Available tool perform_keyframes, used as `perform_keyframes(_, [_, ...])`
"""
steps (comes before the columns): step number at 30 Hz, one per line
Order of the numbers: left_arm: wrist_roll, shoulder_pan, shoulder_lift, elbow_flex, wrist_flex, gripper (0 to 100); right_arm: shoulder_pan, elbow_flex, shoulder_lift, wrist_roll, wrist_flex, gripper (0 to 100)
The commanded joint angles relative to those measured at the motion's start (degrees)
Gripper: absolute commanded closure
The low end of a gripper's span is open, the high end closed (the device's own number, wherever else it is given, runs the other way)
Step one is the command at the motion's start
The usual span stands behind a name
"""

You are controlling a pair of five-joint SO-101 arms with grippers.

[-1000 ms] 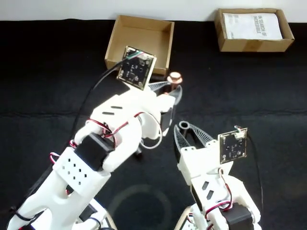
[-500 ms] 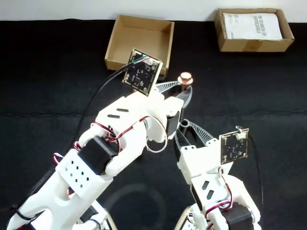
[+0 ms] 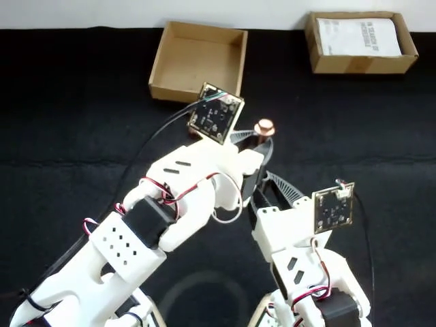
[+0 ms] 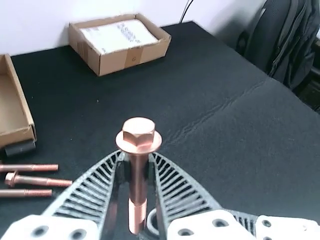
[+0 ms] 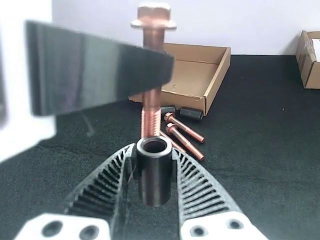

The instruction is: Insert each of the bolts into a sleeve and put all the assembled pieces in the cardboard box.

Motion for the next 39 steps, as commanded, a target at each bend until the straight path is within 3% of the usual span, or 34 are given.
perform_keyframes(1, [0.1,0.7,-1.9,-0.9,-4.0,99,-0.4,-0.4,-0.7,0.3,-1.2,99.1])
perform_keyframes(20, [0.1,2.1,-4.6,-3.6,-2.7,99,-0.3,1.0,-0.7,0.4,-1.2,99.1])
perform_keyframes(39, [0.0,2.1,-6.3,5.0,-3.2,99,1.1,0.7,-0.7,0.4,-1.2,99.1])
